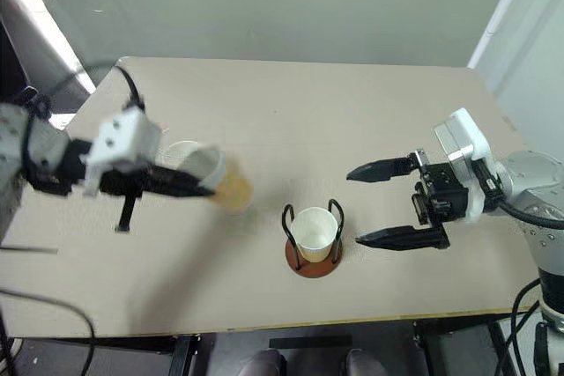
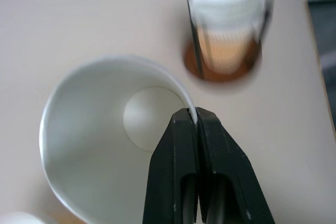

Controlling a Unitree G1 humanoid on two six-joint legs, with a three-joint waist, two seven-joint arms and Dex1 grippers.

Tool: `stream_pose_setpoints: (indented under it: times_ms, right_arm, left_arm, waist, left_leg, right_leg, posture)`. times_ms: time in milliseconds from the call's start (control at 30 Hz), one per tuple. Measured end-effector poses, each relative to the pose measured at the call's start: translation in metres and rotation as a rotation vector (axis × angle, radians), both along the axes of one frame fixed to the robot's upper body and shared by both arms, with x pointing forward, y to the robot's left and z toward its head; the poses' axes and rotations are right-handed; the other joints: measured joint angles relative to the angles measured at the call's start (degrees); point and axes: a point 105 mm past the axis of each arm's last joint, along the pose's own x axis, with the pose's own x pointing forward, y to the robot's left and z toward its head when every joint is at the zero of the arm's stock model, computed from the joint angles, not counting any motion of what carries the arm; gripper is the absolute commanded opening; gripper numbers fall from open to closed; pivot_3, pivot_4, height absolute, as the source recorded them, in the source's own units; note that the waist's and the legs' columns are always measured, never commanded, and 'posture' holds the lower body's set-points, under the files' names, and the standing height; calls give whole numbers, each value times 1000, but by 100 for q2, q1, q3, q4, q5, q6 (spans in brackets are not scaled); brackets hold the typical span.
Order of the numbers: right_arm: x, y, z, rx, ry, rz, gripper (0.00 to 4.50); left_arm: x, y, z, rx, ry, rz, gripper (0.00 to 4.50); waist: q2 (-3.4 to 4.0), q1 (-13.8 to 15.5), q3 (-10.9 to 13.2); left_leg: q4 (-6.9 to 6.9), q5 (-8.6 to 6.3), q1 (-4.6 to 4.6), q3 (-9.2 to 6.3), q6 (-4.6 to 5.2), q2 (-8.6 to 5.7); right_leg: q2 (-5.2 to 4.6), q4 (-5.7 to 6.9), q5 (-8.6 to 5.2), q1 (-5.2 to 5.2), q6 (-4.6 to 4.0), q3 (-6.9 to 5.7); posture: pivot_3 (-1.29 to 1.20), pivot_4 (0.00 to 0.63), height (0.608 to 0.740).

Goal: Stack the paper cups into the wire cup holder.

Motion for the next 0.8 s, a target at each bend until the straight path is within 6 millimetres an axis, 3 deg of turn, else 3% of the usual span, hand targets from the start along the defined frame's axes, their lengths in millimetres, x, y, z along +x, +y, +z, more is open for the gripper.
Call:
stream_pose_setpoints:
  times_ms: [133,333,500,800]
  right_arm:
    - [-4,0,2,-17,-14,8,4500]
    - [-3,-10,-8,-107,-31,-45,4500]
    - [-1,-21,-23,-195,-50,-88,4500]
    - [0,-23,-24,-213,-76,-95,4500]
  left_arm:
    - [-3,-25,25,-76,-9,-156,10]
    - [-7,-60,27,-63,31,-360,10]
    - [-6,-76,17,-12,52,-436,10]
    - [-15,-90,-7,94,91,-563,10]
  waist:
    - [0,-6,0]
    - [-1,4,0]
    - [0,15,0]
    - [0,11,0]
  left_leg:
    - [2,0,0,0,0,0]
    - [11,0,-3,-1,2,-1]
    - [23,-4,-3,2,8,-6]
    - [70,-21,-3,0,37,-11]
  right_leg:
    - [-1,-2,1,0,4,0]
    - [-1,-9,1,7,19,2]
    - [-4,-9,0,12,35,7]
    - [-3,-6,-4,30,53,13]
  posture:
    - [0,150,740]
    - [0,150,740]
    - [0,150,740]
    - [0,150,740]
